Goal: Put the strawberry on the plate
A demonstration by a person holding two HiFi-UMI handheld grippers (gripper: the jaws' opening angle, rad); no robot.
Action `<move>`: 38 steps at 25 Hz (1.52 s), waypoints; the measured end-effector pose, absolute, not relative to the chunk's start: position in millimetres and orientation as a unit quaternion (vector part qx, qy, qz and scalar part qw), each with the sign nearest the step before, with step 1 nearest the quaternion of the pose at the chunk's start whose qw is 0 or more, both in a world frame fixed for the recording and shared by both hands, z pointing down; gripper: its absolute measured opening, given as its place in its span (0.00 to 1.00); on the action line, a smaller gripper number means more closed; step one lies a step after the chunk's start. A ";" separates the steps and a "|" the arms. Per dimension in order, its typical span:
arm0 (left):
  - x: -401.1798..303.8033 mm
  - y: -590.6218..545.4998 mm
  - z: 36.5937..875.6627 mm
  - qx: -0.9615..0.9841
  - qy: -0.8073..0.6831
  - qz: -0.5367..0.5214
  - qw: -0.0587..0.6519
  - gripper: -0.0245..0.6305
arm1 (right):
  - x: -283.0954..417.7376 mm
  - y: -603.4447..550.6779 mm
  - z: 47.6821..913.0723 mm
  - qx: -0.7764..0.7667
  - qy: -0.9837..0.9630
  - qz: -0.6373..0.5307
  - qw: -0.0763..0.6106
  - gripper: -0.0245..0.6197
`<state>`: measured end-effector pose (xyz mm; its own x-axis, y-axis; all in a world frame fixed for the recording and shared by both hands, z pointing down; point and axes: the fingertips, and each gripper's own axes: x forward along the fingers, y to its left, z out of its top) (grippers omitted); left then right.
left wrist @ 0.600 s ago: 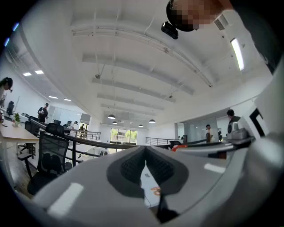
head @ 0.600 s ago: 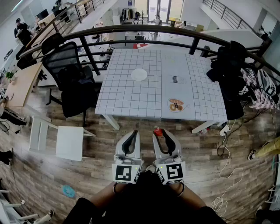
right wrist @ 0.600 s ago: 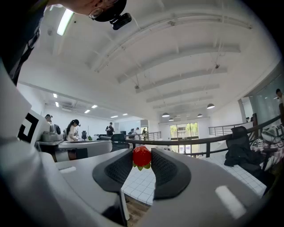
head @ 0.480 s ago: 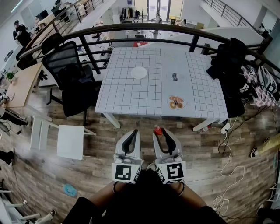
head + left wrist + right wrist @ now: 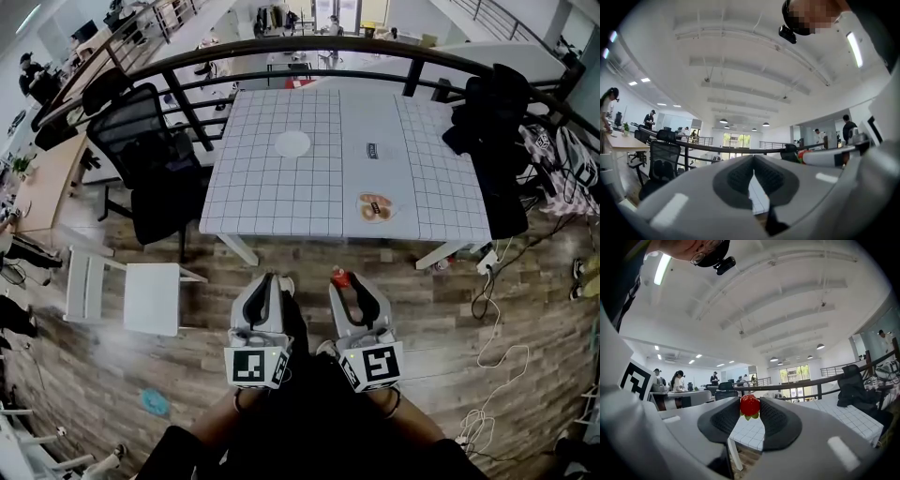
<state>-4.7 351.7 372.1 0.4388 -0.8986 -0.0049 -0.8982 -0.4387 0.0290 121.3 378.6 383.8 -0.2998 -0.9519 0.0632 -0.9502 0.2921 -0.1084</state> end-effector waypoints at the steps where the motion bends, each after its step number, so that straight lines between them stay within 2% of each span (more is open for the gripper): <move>1: -3.8 349.6 373.5 0.848 -0.530 -0.010 0.013 0.05 | 121.8 376.7 385.4 -0.592 0.804 -0.063 0.005 0.24; 16: -5.5 284.3 396.1 0.846 -0.532 -0.018 0.025 0.05 | 115.8 318.2 411.8 -0.588 0.806 -0.072 -0.013 0.24; 21: 7.1 213.0 356.0 0.852 -0.523 -0.006 0.035 0.05 | 122.0 249.0 374.2 -0.589 0.802 -0.092 -0.021 0.24; 26: -18.8 164.0 399.1 0.849 -0.525 -0.021 0.048 0.05 | 96.1 194.2 412.3 -0.584 0.806 -0.084 -0.047 0.24; 38: -59.8 24.4 396.9 0.851 -0.519 -0.029 0.072 0.05 | 54.1 41.4 408.5 -0.580 0.806 -0.091 -0.073 0.24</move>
